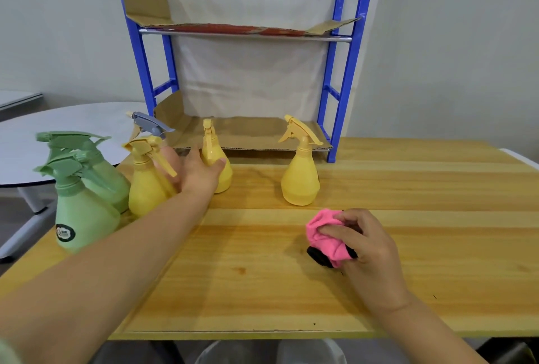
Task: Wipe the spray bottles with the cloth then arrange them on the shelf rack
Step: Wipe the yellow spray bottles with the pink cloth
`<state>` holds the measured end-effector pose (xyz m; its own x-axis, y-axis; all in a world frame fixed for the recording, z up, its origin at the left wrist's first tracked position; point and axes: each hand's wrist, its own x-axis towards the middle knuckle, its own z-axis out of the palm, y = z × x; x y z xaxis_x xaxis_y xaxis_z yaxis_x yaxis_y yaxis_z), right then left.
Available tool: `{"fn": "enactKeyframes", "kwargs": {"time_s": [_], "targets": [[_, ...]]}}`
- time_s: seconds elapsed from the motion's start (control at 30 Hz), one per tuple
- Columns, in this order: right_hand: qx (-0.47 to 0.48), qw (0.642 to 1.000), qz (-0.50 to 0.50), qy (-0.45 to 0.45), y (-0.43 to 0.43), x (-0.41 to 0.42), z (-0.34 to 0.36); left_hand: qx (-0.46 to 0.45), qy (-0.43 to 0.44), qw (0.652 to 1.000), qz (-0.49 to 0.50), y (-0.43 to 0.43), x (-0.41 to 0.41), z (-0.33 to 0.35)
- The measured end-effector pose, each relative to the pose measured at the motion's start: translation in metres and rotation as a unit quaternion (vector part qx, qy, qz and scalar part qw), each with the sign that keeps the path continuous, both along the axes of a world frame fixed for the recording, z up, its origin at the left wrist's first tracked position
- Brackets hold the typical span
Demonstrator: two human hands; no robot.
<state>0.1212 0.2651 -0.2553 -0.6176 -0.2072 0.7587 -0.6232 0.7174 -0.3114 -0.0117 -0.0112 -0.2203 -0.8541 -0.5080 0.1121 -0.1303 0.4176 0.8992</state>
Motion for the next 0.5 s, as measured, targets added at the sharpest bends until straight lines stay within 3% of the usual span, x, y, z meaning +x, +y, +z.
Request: {"fn": "enactKeyframes", "kwargs": {"time_s": [0.2, 0.37, 0.5], "targets": [[-0.018, 1.0, 0.01, -0.006, -0.002, 0.0, 0.0, 0.063, -0.015, 0.994, 0.088, 0.037, 0.037, -0.005], [-0.016, 1.0, 0.012, 0.001, 0.002, -0.001, -0.001, 0.093, 0.01, 0.986, -0.137, 0.08, 0.047, -0.005], [-0.036, 0.999, 0.014, 0.002, 0.011, 0.0, -0.001, 0.045, 0.018, 0.974, -0.221, 0.106, 0.031, 0.008]]}}
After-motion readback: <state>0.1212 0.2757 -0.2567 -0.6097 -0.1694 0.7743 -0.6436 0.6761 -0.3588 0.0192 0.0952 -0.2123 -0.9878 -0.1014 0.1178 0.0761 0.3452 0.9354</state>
